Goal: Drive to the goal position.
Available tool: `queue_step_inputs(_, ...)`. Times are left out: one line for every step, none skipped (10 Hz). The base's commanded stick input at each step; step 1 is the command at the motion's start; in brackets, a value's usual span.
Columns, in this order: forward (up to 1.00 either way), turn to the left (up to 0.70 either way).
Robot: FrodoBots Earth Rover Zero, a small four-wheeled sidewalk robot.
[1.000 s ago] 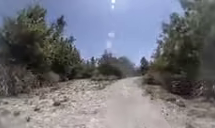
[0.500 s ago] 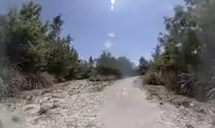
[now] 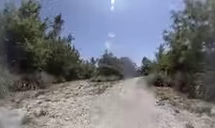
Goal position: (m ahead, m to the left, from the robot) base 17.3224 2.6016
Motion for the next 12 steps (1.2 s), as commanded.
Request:
queue_step_inputs(0.7,0.14)
queue_step_inputs(0.7,0.14)
queue_step_inputs(0.7,0.04)
queue_step_inputs(0.7,0.0)
queue_step_inputs(0.7,0.0)
queue_step_inputs(0.7,0.0)
queue_step_inputs(0.7,0.0)
queue_step_inputs(0.7,0.1)
queue_step_inputs(0.7,0.14)
queue_step_inputs(0.7,0.14)
queue_step_inputs(0.7,0.0)
queue_step_inputs(0.7,0.0)
